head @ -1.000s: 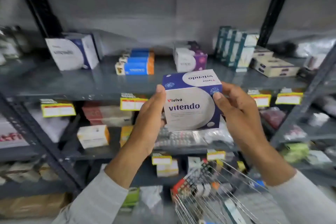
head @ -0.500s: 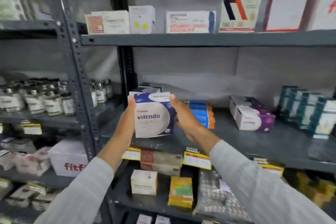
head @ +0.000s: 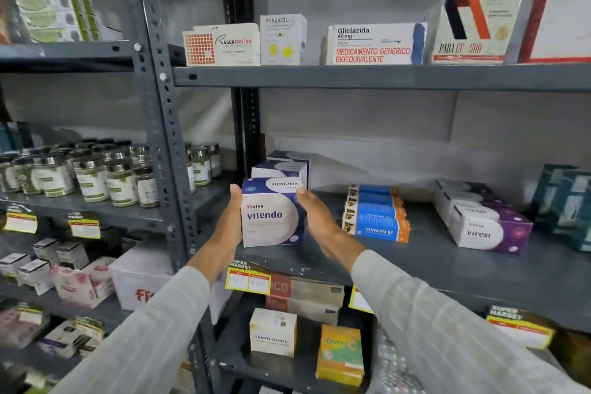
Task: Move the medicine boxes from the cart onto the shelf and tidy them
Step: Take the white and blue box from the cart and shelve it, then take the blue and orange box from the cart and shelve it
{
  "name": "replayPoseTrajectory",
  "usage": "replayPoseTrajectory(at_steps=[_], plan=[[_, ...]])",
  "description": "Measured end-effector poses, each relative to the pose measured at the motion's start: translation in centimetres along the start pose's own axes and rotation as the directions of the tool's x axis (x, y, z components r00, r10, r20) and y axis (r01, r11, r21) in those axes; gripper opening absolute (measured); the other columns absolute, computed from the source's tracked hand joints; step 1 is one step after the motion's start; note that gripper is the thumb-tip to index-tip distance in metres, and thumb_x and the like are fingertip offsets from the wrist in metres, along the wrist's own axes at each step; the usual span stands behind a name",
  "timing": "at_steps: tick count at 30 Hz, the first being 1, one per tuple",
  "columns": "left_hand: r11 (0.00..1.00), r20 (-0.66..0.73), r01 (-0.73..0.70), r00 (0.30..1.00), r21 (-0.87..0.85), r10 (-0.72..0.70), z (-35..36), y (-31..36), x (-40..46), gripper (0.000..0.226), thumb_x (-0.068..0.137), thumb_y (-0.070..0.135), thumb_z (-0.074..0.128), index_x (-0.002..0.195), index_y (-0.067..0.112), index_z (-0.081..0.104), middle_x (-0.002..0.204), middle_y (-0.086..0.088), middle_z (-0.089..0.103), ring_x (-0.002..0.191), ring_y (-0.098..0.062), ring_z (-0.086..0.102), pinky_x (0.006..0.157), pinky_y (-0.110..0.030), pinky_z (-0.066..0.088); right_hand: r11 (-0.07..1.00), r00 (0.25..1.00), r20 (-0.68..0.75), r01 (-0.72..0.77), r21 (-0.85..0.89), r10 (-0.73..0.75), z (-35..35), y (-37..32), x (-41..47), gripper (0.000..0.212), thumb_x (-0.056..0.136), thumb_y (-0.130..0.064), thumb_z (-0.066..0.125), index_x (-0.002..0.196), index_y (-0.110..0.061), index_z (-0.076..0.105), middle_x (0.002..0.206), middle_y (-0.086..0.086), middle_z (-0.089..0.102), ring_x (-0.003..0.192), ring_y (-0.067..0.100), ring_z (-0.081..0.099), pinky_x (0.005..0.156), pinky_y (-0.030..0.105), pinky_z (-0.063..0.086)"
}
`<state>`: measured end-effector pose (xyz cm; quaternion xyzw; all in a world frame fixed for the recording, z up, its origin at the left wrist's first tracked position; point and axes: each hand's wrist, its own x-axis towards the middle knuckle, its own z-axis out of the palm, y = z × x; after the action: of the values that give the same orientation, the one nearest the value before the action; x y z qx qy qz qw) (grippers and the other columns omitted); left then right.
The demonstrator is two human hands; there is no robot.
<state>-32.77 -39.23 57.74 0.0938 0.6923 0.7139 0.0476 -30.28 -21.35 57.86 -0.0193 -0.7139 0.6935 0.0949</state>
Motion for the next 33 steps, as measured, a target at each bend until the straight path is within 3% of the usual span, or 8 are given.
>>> replayPoseTrajectory(at_steps=[4, 9, 14, 17, 20, 23, 27, 33], plan=[[0.996, -0.168, -0.089, 0.982, 0.012, 0.09, 1.1, -0.1, -2.1, 0.06, 0.1, 0.069, 0.026, 0.121, 0.035, 0.07, 0.112, 0.007, 0.078, 0.1, -0.009, 0.074, 0.077, -0.029, 0.055, 0.989, 0.991, -0.075, 0.104, -0.102, -0.112, -1.7, 0.8, -2.7, 0.053, 0.102, -0.049, 0.052, 0.15, -0.026, 0.046, 0.143, -0.009, 0.057, 0.115, 0.001, 0.058, 0.087, 0.016, 0.05], [0.915, -0.307, -0.382, 0.862, 0.133, 0.404, 6.4, -3.6, -8.8, 0.053, 0.102, 0.049, 0.049, 0.152, 0.038, 0.038, 0.123, 0.05, 0.055, 0.115, 0.026, 0.05, 0.09, -0.002, 0.042, 0.956, 0.935, -0.211, 0.293, 0.01, -0.285, -8.1, 3.9, -11.1, 0.025, 0.097, -0.025, 0.062, 0.122, -0.028, 0.067, 0.122, 0.001, 0.073, 0.112, 0.019, 0.07, 0.09, 0.034, 0.06], [0.89, -0.126, -0.422, 0.887, 0.175, 0.445, 16.0, -12.1, -15.6, 0.054, 0.1, 0.034, 0.054, 0.151, 0.02, 0.045, 0.155, 0.006, 0.049, 0.142, -0.004, 0.044, 0.116, -0.036, 0.037, 0.977, 0.922, -0.323, 0.208, -0.05, -0.213, -16.3, 10.3, -21.7, 0.016, 0.09, -0.026, 0.066, 0.104, -0.026, 0.073, 0.104, 0.019, 0.075, 0.09, 0.027, 0.073, 0.077, 0.036, 0.061], [0.845, 0.118, -0.396, 0.918, 0.359, 0.38, 22.3, -18.6, -20.2, 0.054, 0.1, 0.036, 0.054, 0.15, 0.018, 0.047, 0.155, 0.001, 0.05, 0.144, -0.006, 0.043, 0.118, -0.026, 0.034, 0.981, 0.933, -0.336, 0.077, -0.176, -0.133, -22.6, 15.7, -27.3, 0.016, 0.093, -0.019, 0.066, 0.108, -0.015, 0.073, 0.1, 0.019, 0.076, 0.089, 0.036, 0.074, 0.078, 0.045, 0.062], [0.797, 0.403, -0.369, 0.898, 0.478, 0.175, 26.9, -25.3, -24.7, 0.06, 0.099, 0.04, 0.052, 0.153, 0.016, 0.042, 0.158, -0.004, 0.046, 0.147, -0.014, 0.04, 0.117, -0.018, 0.027, 0.967, 0.928, -0.374, -0.09, -0.237, -0.005, -28.3, 21.6, -32.6, 0.014, 0.094, -0.009, 0.064, 0.101, -0.016, 0.073, 0.084, 0.003, 0.076, 0.076, 0.021, 0.072, 0.069, 0.037, 0.058], [0.741, 0.572, -0.351, 0.819, 0.572, -0.054, 30.3, -31.6, -28.8, 0.064, 0.099, 0.046, 0.045, 0.156, 0.019, 0.035, 0.163, -0.005, 0.038, 0.151, -0.018, 0.034, 0.12, -0.026, 0.029, 0.898, 0.898, -0.407, -0.311, -0.311, 0.17, -33.3, 27.8, -37.4, 0.027, 0.095, 0.01, 0.057, 0.102, -0.009, 0.074, 0.089, 0.011, 0.076, 0.079, 0.02, 0.07, 0.073, 0.042, 0.058], [0.592, 0.709, -0.475, 0.66, 0.65, -0.249, 33.4, -39.1, -33.0, 0.061, 0.102, 0.044, 0.038, 0.157, 0.018, 0.034, 0.164, -0.005, 0.037, 0.151, -0.022, 0.032, 0.12, -0.038, 0.033, 0.723, 0.843, -0.411, -0.519, -0.456, 0.346, -37.1, 35.7, -42.9, 0.019, 0.091, 0.008, 0.063, 0.103, 0.0, 0.076, 0.097, 0.018, 0.077, 0.074, -0.005, 0.066, 0.074, 0.021, 0.053], [0.313, 0.754, -0.7, 0.503, 0.642, -0.421, 35.9, -46.0, -34.6, 0.067, 0.104, 0.051, 0.028, 0.16, 0.015, 0.022, 0.169, -0.008, 0.024, 0.157, -0.025, 0.014, 0.127, -0.045, 0.011, 0.379, 0.697, -0.37, -0.672, -0.637, 0.615, -38.2, 46.7, -47.7, 0.034, 0.085, -0.011, 0.066, 0.117, -0.014, 0.073, 0.117, 0.01, 0.076, 0.109, 0.03, 0.069, 0.085, 0.029, 0.05]])
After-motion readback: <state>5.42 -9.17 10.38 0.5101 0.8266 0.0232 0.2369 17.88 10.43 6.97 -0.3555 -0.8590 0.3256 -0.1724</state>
